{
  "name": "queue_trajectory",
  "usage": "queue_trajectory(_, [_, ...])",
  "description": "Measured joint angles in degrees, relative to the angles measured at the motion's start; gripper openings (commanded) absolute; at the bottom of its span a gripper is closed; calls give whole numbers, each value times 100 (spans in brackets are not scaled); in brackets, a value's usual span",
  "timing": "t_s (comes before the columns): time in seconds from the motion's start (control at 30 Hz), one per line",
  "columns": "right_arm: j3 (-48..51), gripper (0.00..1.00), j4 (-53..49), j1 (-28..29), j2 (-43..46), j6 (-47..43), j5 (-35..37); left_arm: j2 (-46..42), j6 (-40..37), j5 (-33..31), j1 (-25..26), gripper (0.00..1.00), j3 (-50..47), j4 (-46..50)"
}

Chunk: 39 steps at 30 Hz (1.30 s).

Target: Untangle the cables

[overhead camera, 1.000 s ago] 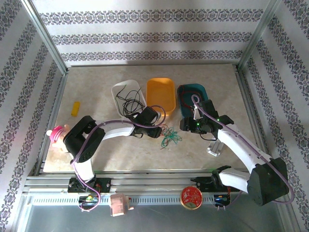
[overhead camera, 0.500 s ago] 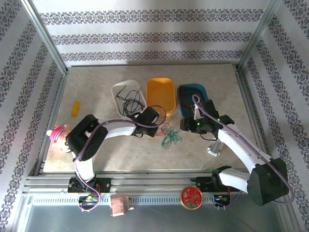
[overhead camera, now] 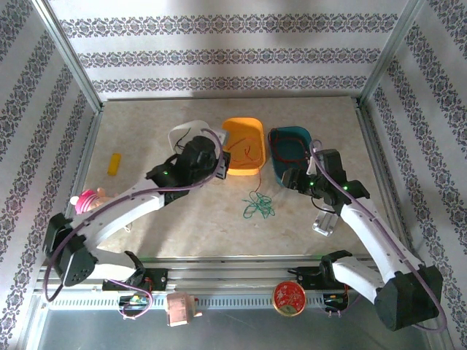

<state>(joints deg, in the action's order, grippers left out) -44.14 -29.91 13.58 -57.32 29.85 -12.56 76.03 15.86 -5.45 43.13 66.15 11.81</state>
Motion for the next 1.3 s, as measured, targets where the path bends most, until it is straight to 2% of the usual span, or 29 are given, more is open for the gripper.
queue_trajectory(0.17, [245, 59, 116, -98, 409, 142, 214, -212, -120, 186, 0, 0, 498, 39])
queue_trajectory(0.33, [372, 59, 103, -393, 835, 310, 586, 382, -85, 223, 0, 0, 1244, 173])
queue_trajectory(0.53, [372, 59, -170, -1082, 1113, 498, 970, 2017, 208, 358, 0, 0, 2448, 192])
queue_trajectory(0.7, [372, 59, -398, -1427, 1182, 496, 970, 3845, 520, 592, 4, 2, 3832, 247])
queue_trajectory(0.73, [372, 59, -439, -1436, 1193, 494, 949, 4212, 570, 599, 4, 17, 4148, 271])
queue_trajectory(0.77, [372, 59, -470, -1438, 1196, 490, 914, 4478, 610, 595, 4, 36, 4387, 289])
queue_trajectory(0.8, [372, 59, -505, -1438, 1198, 474, 861, 4784, 643, 568, 7, 61, 4669, 317])
queue_trajectory(0.83, [372, 59, -535, -1436, 1196, 452, 793, 5007, 678, 516, 7, 76, 4881, 374])
queue_trajectory(0.9, [372, 59, -592, -1434, 1196, 407, 647, 5283, 699, 407, 4, 88, 5167, 520])
queue_trajectory(0.97, [372, 59, -640, -1401, 1196, 299, 509, 5329, 699, 295, 4, 94, 5228, 629])
queue_trajectory(1.07, [372, 59, -708, -1143, 1161, 127, 361, 5090, 686, 173, 11, 96, 4999, 619])
queue_trajectory(1.3, [356, 59, -662, 315, 407, -264, 87, 3045, 647, 295, 90, 91, 2256, 382])
